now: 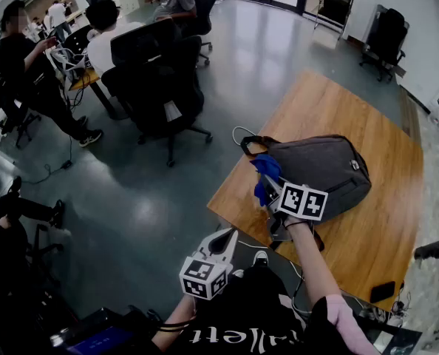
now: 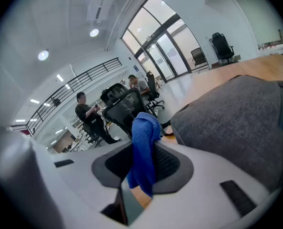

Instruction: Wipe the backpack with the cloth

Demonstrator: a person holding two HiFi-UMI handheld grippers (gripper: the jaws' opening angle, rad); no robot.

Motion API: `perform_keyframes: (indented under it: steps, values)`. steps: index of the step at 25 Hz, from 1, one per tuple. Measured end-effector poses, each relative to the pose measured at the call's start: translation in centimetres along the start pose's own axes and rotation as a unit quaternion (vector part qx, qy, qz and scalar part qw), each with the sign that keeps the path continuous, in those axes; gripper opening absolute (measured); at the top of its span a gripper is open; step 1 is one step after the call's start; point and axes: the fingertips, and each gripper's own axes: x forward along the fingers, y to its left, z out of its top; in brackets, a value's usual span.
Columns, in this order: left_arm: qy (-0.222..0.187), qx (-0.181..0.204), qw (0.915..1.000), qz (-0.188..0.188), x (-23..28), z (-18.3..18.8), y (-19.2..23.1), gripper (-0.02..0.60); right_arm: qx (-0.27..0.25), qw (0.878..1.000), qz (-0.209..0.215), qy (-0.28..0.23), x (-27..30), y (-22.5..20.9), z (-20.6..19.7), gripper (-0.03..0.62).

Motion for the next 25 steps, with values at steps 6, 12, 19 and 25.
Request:
perform_keyframes:
  steps: [6,12,19,25]
  values:
    - [-0.015,-0.010,0.9992,0.035,0.0,1.2,1.8,-0.002,0.049,0.998,-0.038,-0.006,4.4,-3.2,2.8,0.104]
    - [-0.025,-0.020,0.9973,0.066,-0.3,1.5,1.7,-0.002,0.072,0.994,-0.079,0.006,4.6,-5.6,2.5,0.104]
    - [-0.019,-0.020,0.9982,0.053,0.6,1.3,1.2,-0.002,0.044,0.996,-0.072,0.038,1.7,-5.0,-1.9,0.104]
    - [-0.009,-0.004,0.9998,0.018,0.3,0.6,-0.3,-0.002,-0.019,0.995,-0.080,0.056,-3.2,-3.9,-7.3,0.104]
